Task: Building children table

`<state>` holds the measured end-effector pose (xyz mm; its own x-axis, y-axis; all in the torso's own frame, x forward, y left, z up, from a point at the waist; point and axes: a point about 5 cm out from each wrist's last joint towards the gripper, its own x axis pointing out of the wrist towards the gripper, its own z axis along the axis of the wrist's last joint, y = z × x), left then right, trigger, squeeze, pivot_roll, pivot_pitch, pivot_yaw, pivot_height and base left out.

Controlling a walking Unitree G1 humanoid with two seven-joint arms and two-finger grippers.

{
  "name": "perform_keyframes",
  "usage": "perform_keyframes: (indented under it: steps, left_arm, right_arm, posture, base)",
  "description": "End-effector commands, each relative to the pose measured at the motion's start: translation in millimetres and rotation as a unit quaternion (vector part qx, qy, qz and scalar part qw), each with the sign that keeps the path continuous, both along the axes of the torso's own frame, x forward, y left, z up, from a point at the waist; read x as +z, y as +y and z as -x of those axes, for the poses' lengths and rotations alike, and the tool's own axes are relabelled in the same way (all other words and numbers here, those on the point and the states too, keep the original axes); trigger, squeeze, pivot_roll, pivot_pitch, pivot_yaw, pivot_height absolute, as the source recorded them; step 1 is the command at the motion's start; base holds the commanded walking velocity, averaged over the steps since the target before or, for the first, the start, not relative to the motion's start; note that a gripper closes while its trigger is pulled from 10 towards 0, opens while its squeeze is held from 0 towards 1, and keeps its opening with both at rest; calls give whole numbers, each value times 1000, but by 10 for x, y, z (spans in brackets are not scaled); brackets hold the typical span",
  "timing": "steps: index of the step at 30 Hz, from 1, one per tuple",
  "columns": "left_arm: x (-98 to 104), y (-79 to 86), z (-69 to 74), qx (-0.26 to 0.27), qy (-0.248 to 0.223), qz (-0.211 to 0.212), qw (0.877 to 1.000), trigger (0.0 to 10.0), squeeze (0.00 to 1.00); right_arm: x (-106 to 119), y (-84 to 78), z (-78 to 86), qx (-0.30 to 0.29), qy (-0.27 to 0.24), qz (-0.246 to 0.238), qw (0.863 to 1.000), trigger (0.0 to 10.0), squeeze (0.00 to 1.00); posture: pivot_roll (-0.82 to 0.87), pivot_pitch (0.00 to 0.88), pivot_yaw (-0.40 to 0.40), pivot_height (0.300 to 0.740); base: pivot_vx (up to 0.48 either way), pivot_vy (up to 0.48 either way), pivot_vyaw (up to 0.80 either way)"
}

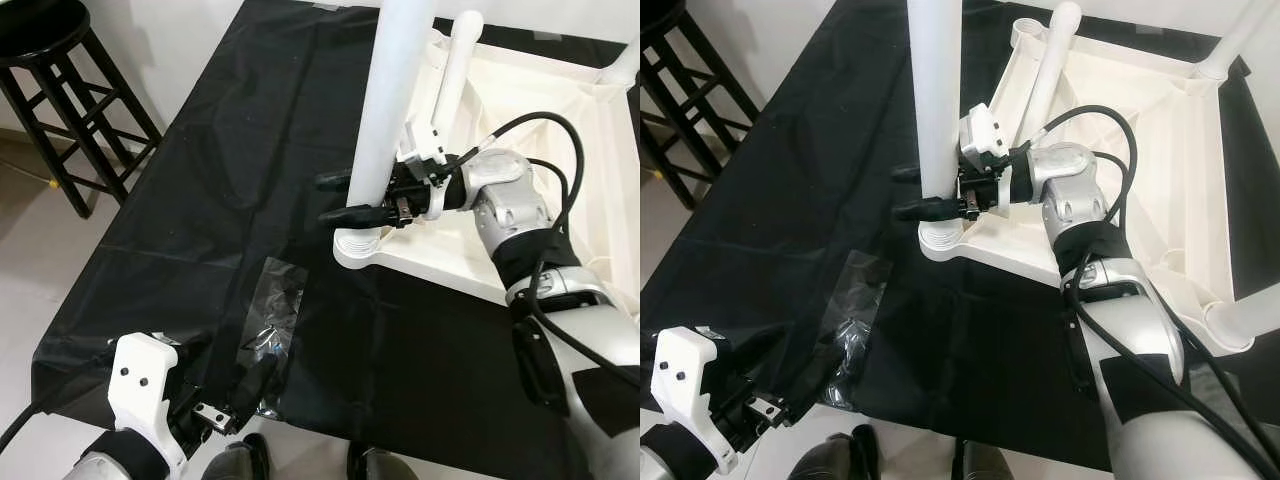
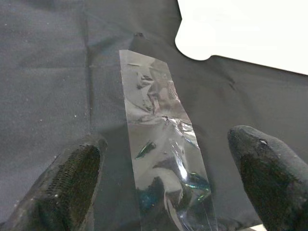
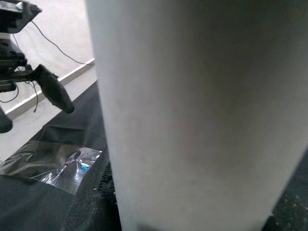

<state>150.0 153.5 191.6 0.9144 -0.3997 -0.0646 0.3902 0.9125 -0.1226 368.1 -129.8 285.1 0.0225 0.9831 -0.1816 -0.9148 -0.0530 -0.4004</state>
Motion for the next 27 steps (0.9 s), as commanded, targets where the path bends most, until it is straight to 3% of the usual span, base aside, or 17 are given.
perform_keyframes:
  steps: [1,7,12,14,17,23,25,26,27]
  left_arm:
    - [-9,17,27,-2,12,-8,1000,10000,0]
    - [-8,22,14,-3,14,-5,1000,10000,0]
    - [-15,12,-13,-5,15,-3,1000,10000,0]
    - [-15,12,-13,-5,15,-3,1000,10000,0]
    - [-25,-2,-35,-7,15,1,1000,10000,0]
    - [-42,-10,-57,-9,17,5,1000,10000,0]
    - [-49,-10,-64,-10,17,6,1000,10000,0]
    - [-57,-14,-64,-11,17,7,1000,10000,0]
    - [-57,-14,-64,-11,17,7,1000,10000,0]
  right_arm:
    - [-711,-23,79,10,110,85,990,10000,0]
    - [-805,-39,111,9,127,65,990,10000,0]
    - [-839,-105,108,-14,165,0,986,10000,0]
    - [-839,-105,108,-14,165,0,986,10000,0]
    - [-837,-138,110,-41,175,-50,982,10000,0]
    - [-897,-165,188,-63,155,-49,985,10000,0]
    - [-954,-174,268,-66,151,-22,986,10000,0]
    - [-1042,-146,356,-131,167,-2,977,10000,0]
    - [-1042,-146,356,-131,167,-2,977,10000,0]
  posture:
    - [45,413,-30,740]
    - [42,413,-29,740]
    - [20,406,-33,740]
    - [20,406,-33,740]
    - [-8,400,-41,740]
    - [-25,394,-47,740]
    - [-30,391,-50,740]
    - [-48,380,-85,740]
    - [-48,380,-85,740]
  base:
    - [0,0,0]
    - [0,0,0]
    - [0,0,0]
    - [0,0,0]
    - [0,0,0]
    - [0,0,0]
    - [0,0,0]
    - [0,0,0]
    - [0,0,0]
